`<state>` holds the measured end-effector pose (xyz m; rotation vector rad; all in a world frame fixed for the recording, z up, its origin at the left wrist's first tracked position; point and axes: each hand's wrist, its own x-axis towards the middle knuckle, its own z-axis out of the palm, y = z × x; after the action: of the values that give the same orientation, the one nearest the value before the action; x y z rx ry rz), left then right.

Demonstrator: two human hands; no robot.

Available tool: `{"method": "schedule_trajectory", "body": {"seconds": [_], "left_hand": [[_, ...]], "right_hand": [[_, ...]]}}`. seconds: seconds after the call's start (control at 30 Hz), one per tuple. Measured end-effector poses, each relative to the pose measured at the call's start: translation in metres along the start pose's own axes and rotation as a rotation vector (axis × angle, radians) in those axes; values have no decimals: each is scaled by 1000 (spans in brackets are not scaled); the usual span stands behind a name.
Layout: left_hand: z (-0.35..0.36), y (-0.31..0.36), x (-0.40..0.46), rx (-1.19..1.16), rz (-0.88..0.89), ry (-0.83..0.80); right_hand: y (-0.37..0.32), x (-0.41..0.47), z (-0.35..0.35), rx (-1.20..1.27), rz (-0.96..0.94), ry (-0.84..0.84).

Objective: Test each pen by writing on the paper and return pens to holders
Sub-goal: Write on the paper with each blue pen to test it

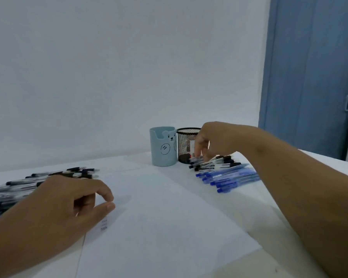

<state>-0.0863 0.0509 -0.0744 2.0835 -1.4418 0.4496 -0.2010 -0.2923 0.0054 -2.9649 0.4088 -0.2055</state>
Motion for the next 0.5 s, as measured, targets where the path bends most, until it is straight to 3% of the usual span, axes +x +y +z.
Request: {"method": "schedule_trajectory", "body": {"seconds": [0.3, 0.5], "left_hand": [[-3, -4, -1, -5, -3, -36], [-2, -12, 2, -9, -22, -29]], "right_hand": [[37, 15, 24, 16, 122, 133], [9, 11, 17, -29, 7, 191]]}}
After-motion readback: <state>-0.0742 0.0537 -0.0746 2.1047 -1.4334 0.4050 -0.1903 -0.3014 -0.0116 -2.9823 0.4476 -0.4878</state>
